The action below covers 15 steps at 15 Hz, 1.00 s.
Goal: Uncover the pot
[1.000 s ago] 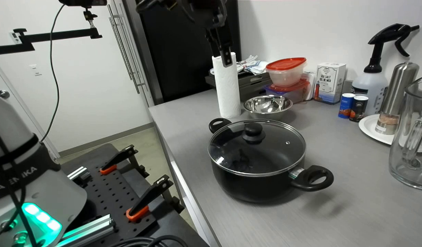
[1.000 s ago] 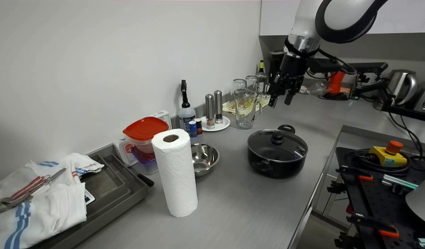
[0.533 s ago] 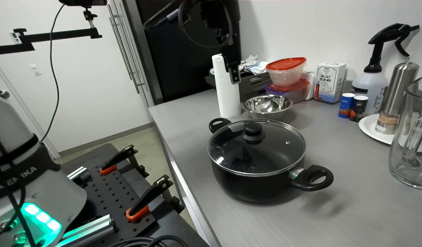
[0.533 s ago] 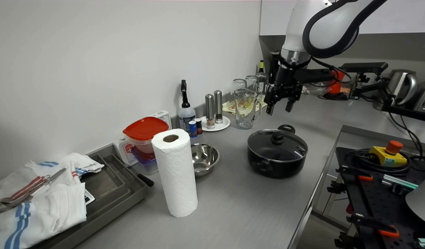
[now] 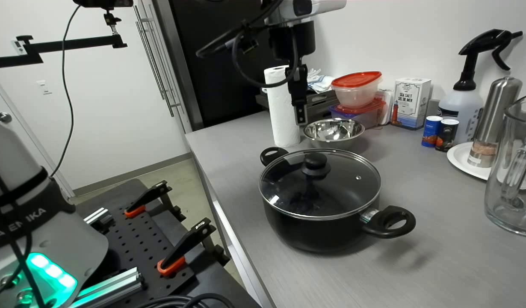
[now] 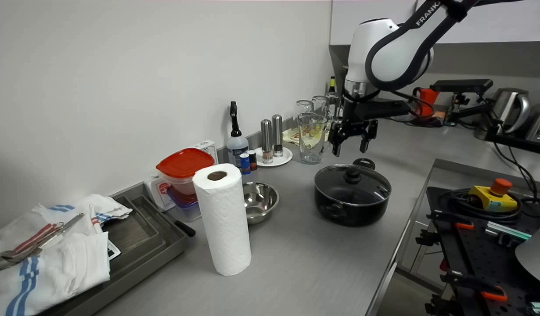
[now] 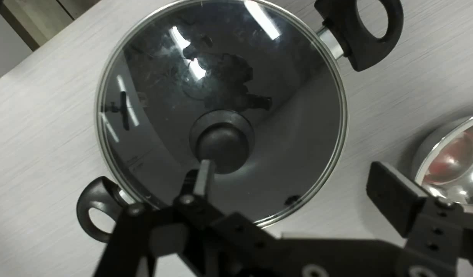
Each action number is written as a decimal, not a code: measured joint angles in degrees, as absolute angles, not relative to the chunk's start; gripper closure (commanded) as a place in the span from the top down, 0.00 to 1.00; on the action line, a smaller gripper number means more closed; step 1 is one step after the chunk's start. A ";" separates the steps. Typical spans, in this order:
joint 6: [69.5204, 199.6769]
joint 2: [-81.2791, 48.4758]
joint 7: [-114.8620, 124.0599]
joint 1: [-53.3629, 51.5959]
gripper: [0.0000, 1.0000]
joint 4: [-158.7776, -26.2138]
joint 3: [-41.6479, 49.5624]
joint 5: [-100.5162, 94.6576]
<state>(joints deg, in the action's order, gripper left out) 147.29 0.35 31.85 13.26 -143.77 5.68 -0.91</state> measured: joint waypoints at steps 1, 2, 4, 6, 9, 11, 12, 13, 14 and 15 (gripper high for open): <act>147.29 -0.68 32.47 13.22 1.00 -143.23 6.00 -0.91; 147.29 -1.61 32.90 13.16 1.00 -142.74 6.39 -0.91; 147.28 -3.25 33.59 12.98 1.00 -141.82 7.35 -0.91; 147.27 -4.51 33.89 12.89 1.00 -141.15 8.24 -0.91; 147.18 -6.13 34.14 12.72 1.00 -140.29 9.35 -0.78; 147.16 -7.13 34.21 12.55 1.00 -139.96 9.89 -0.64; 147.14 -7.60 34.21 12.45 1.00 -139.87 10.11 -0.58; 147.10 -8.04 34.21 12.34 1.00 -139.83 10.29 -0.49; 147.05 -8.40 34.22 12.22 1.00 -139.81 10.43 -0.41; 147.00 -8.79 34.22 12.13 1.00 -139.78 10.55 -0.32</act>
<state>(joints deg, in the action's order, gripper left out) 147.00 -8.79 34.22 12.13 -139.78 10.55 -0.32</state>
